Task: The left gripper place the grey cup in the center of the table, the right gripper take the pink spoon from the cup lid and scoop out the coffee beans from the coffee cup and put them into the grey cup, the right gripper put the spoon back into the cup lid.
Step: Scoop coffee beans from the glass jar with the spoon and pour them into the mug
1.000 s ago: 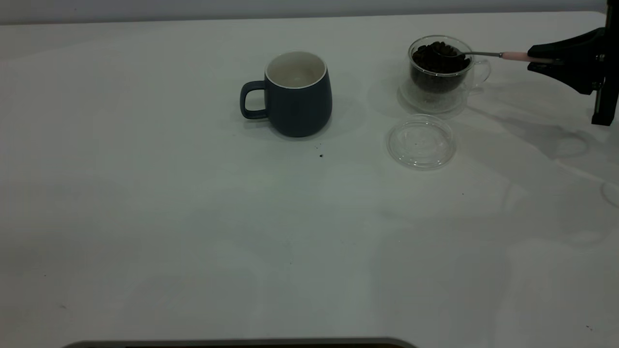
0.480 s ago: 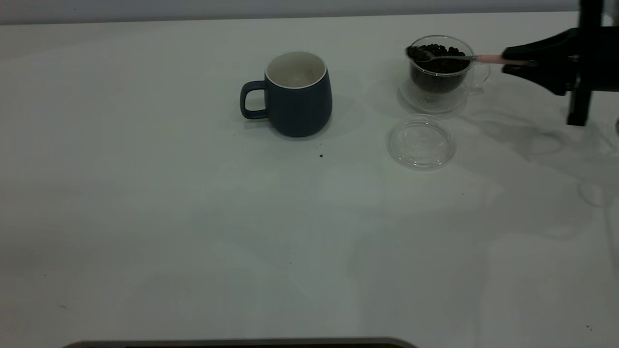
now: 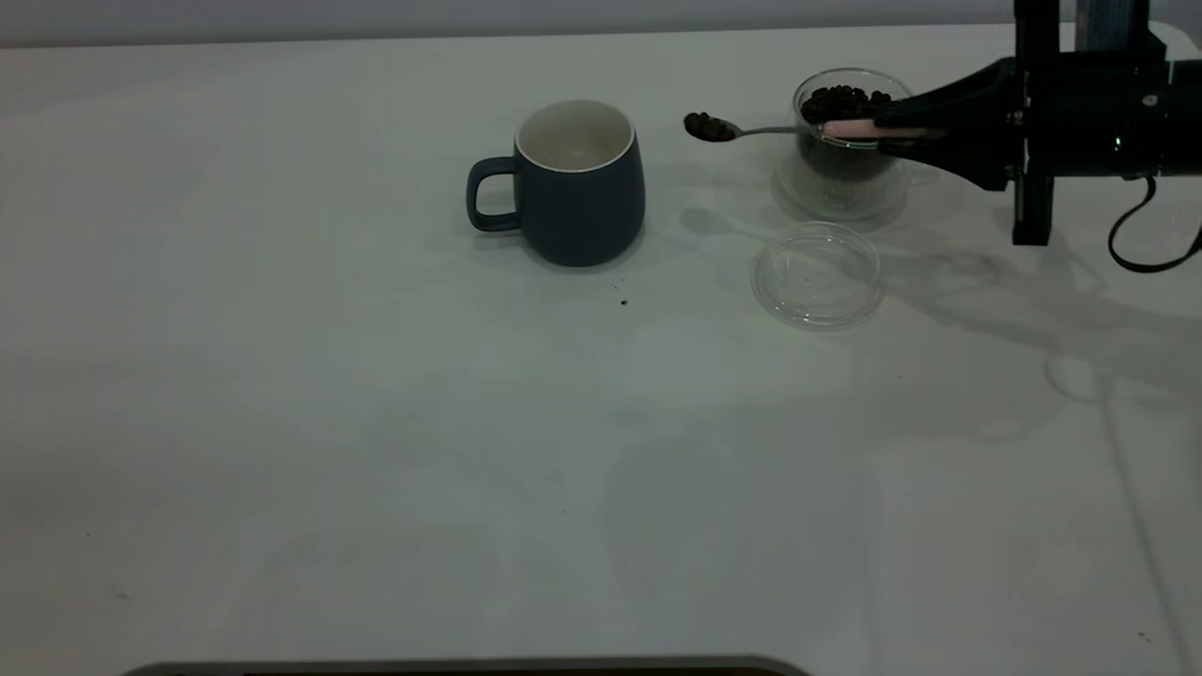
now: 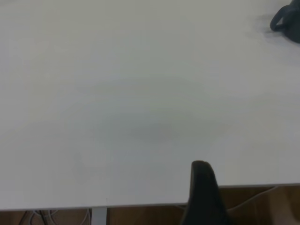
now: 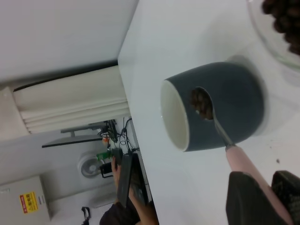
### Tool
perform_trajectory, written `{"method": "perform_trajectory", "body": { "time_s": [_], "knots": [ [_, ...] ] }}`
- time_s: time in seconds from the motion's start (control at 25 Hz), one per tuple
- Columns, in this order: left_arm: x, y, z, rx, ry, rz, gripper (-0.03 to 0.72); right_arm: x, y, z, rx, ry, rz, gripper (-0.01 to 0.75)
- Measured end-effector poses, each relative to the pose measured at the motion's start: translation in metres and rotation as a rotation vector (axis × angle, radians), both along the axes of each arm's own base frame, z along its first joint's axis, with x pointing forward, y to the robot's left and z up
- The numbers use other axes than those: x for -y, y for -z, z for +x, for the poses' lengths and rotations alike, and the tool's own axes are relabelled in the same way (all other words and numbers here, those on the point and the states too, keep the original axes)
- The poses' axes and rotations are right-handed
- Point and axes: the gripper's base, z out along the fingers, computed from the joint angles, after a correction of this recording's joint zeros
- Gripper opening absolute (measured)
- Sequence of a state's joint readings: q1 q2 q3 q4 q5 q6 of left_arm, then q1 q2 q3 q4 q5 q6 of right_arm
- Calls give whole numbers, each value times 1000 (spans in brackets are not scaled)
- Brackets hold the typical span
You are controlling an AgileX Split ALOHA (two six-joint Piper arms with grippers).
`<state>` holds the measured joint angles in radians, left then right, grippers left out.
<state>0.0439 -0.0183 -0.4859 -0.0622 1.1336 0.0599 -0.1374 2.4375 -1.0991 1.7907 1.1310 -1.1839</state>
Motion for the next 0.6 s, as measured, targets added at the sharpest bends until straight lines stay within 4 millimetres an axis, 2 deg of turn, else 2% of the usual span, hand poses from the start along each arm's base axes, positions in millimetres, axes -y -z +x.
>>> {"method": "perform_trajectory", "body": {
  "time_s": [0.28, 0.6],
  "knots": [
    [0, 0, 0, 0, 0, 0, 565, -16, -26, 5, 52, -39, 6, 112],
    [0, 0, 0, 0, 0, -1, 565, -45, -30, 6, 70, -115, 9, 112]
  ]
}}
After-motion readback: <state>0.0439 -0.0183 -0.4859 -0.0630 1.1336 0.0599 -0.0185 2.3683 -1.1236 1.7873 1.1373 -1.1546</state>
